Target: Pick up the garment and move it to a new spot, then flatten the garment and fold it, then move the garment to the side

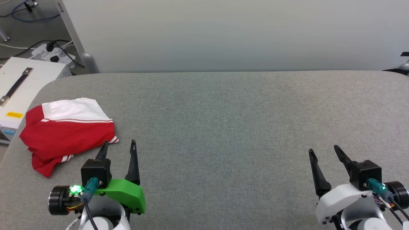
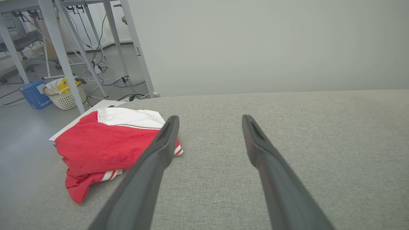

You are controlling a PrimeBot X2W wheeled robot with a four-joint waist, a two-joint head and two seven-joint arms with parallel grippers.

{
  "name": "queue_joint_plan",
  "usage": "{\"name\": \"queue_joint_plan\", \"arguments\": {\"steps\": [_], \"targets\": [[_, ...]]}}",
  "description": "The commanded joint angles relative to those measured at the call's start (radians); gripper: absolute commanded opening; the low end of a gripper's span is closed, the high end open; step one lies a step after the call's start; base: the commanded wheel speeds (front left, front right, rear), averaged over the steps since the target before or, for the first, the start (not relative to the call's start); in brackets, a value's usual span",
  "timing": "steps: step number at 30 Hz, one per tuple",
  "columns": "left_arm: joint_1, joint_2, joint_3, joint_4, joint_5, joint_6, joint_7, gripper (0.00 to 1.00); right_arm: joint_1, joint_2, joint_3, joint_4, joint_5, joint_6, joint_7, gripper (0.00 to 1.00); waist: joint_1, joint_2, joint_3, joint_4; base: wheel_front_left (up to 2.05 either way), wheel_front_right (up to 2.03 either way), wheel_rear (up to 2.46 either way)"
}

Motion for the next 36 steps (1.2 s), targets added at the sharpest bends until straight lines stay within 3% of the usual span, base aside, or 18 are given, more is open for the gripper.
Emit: {"name": "queue_joint_plan", "arguments": {"steps": [1,36], "targets": [[0.001,0.000,-0.003,-0.002,-0.008,0.008,-0.012,1.00,0.001,0.000,-0.004,-0.004,0.008,0.000,-0.011,1.00,0.0000,0.0000,0.000,0.000,0.00,0.00,0.00],[0.014,-0.002,-0.026,0.000,-0.055,0.020,-0.085,1.00,0.031,-0.001,-0.024,-0.040,0.106,0.000,-0.083,1.00,0.0000,0.0000,-0.007,0.005,0.00,0.00,0.00]]}}
